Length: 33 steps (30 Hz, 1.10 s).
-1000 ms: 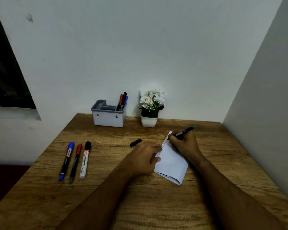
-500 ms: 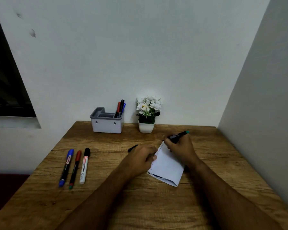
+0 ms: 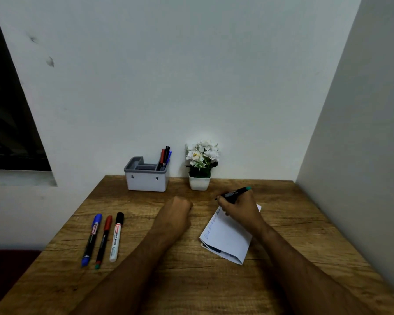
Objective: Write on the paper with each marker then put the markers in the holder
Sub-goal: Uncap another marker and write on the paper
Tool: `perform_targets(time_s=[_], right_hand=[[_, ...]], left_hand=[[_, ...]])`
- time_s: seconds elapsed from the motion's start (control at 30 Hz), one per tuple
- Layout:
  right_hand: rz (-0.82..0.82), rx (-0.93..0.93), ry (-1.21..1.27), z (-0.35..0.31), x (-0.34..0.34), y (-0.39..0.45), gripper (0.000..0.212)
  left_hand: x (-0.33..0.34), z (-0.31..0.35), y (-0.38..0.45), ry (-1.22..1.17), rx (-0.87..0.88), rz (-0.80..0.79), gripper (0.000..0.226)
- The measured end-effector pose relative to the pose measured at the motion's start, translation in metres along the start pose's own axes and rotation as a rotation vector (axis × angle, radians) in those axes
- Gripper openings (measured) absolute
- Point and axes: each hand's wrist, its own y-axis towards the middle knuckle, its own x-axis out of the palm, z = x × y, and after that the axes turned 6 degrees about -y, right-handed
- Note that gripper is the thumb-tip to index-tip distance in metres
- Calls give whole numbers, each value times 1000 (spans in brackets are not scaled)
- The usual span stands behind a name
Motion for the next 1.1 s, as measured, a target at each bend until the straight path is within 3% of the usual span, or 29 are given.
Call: perform_targets(time_s=[0.3, 0.47, 0.57, 0.73, 0.8, 0.93, 1.1], right_hand=[[-24, -57, -26, -2, 3, -2, 10], [-9, -59, -4, -7, 4, -5, 9], [28, -161, 8, -17, 7, -9, 12], [0, -305, 11, -34, 14, -18, 15], [-55, -283, 50, -39, 16, -21, 18], [-89, -293, 88, -48, 20, -26, 19], [-87, -301, 81, -53, 22, -29, 18]], left_hand=[[-6, 4, 9, 30, -104, -54, 10], [-13, 1, 9, -136, -259, 78, 4], [-20, -3, 13, -403, -389, 214, 6], [-30, -1, 16, -1353, -773, 265, 14], [-34, 3, 13, -1559, -833, 240, 13], [-37, 5, 8, -1718, -857, 171, 13], [-37, 11, 4, -1751, -843, 161, 8]])
